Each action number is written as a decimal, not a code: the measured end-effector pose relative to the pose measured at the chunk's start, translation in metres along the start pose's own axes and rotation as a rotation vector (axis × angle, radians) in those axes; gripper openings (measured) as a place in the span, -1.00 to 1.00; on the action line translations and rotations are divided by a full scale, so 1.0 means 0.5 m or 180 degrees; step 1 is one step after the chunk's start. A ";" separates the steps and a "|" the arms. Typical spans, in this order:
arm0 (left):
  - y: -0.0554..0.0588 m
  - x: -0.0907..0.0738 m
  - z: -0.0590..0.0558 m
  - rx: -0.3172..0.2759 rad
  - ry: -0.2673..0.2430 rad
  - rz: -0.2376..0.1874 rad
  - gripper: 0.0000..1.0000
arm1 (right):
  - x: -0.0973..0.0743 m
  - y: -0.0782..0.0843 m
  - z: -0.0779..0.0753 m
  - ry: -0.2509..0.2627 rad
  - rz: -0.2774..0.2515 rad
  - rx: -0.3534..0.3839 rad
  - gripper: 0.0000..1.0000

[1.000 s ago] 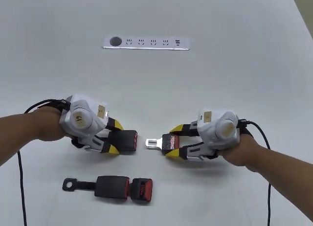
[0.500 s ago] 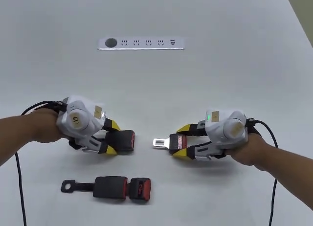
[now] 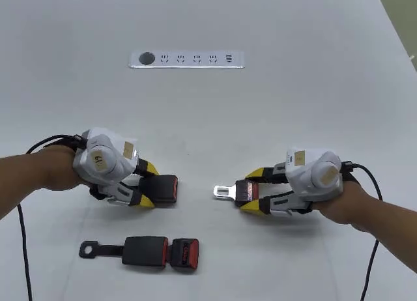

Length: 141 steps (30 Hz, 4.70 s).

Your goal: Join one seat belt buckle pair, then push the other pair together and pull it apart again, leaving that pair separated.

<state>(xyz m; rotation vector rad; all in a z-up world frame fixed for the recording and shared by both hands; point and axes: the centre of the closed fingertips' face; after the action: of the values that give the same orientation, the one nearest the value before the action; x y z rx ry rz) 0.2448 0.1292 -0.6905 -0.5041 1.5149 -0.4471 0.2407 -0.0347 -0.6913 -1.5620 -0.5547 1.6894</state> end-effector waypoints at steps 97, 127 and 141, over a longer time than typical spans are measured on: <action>0.015 -0.256 -0.067 -0.2385 -0.2045 -0.1448 1.00 | -0.146 -0.097 0.078 0.1923 -0.0899 0.0838 0.99; 0.058 -0.343 -0.215 -0.2196 -0.2072 -0.1579 1.00 | -0.206 -0.045 0.210 0.2172 -0.0813 0.0699 0.99; 0.081 -0.371 -0.231 -0.2130 -0.2082 -0.1529 1.00 | -0.227 -0.044 0.210 0.2203 -0.0749 0.0584 0.99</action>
<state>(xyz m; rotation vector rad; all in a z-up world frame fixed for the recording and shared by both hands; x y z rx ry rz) 0.1256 0.2640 -0.5604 -1.4072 0.8626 -0.0938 0.1402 -0.0894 -0.5853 -1.7305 -0.2009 0.9070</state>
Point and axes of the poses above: the centre of the closed fingertips' face, and the gripper's own axes: x roughly forward along the fingers, z roughly to its left, y roughly out of its underside, and after that the axes turned 4 degrees about -y, right-handed
